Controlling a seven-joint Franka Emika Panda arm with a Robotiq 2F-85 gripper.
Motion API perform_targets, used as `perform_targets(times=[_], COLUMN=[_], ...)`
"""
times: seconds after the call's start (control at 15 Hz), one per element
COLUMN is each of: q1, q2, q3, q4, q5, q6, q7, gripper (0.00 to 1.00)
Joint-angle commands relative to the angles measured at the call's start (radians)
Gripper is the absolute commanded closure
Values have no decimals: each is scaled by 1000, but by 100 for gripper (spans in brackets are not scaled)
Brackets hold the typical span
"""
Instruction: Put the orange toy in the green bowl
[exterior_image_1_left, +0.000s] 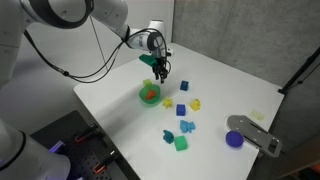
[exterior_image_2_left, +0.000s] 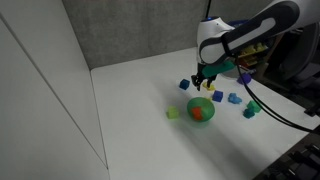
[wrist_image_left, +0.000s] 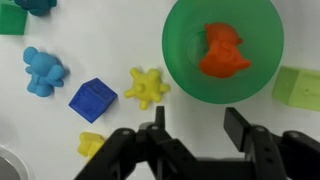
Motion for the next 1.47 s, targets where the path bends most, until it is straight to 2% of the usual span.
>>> perform_targets(times=[0.0,0.07,0.13,0.53,0.93,1.2,1.4], q1=[-28,-33,-40,-78,-136,-158,-162], q2=[-124,-147,-171,-325,-510,-630,-699], q3=[17,15,16,15,50,59,68], q4=[-92,-95,-99,-142,-275,-369,-411], q5=[-6,-9,-7,-40,-16,-14,-5], q6=[22,14,3,-53,-111,-155,-234], q7=[-50,-58,-68,-136,-288,-321,-307], gripper=[8,1,0,0,0,0,0])
